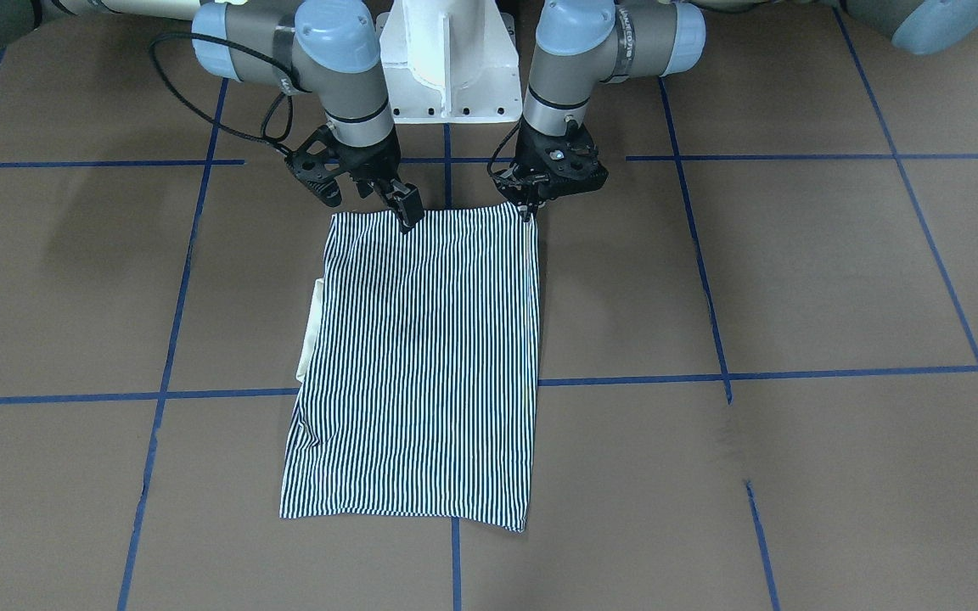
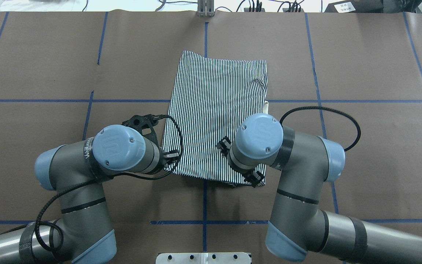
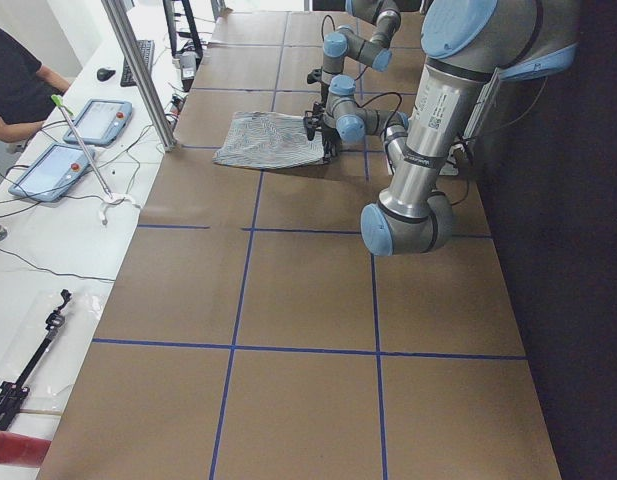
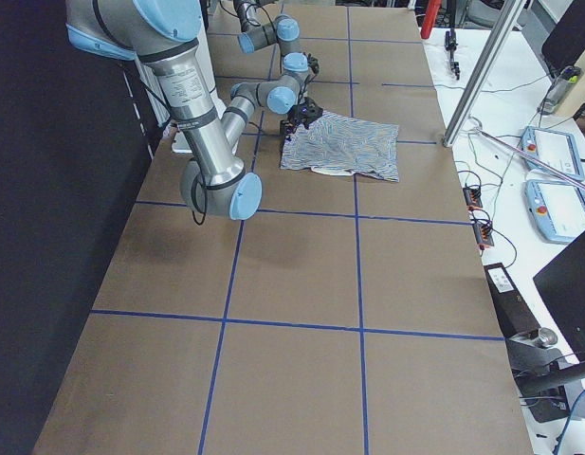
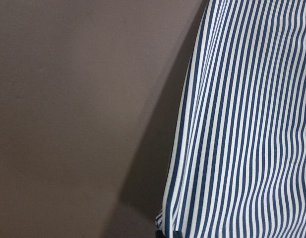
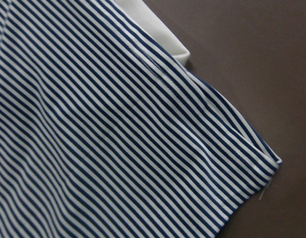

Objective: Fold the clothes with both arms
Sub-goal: 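Hold the shirt's near edge with both grippers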

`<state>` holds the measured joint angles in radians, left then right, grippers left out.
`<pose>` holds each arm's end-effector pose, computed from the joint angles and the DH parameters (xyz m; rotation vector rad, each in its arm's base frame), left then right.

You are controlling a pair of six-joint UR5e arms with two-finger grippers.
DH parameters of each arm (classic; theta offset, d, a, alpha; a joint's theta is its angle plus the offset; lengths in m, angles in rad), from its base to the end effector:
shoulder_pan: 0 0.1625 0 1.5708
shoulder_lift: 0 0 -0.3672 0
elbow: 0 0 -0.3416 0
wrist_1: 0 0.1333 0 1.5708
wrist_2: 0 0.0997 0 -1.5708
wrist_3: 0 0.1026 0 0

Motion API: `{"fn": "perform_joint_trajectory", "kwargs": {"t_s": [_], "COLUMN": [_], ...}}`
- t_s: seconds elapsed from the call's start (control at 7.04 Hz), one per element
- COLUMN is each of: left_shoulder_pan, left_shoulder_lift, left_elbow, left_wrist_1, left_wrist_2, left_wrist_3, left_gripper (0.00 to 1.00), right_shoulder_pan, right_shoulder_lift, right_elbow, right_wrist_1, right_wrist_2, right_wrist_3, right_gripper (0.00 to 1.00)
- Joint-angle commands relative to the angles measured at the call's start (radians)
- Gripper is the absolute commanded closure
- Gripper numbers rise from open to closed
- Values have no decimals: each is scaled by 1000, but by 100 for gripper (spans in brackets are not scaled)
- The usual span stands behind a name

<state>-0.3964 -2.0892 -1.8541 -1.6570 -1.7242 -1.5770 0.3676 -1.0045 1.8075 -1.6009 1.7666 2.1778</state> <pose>0.4722 -0.3251 0.2226 0.0315 0.9007 -0.3070 -0.4967 -0.3127 0.2291 -0.2856 -0.7667 0.8462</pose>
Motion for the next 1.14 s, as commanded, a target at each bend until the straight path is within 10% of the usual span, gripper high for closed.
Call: {"fn": "perform_joint_trajectory", "kwargs": {"t_s": [0.0, 0.99], "left_shoulder_pan": [2, 4], "left_shoulder_lift": [-2, -3], "left_elbow": [0, -2], "left_wrist_1": [-1, -1], "left_wrist_2": [0, 0], "left_wrist_3": [0, -1], "left_gripper": [100, 100], "right_shoulder_pan": [-55, -24], "right_shoulder_lift": [-20, 16], "right_elbow": [-16, -85], "right_wrist_1": [-5, -1], "right_wrist_2": [-67, -68], "right_wrist_3": [60, 56], "right_gripper": [0, 0]}}
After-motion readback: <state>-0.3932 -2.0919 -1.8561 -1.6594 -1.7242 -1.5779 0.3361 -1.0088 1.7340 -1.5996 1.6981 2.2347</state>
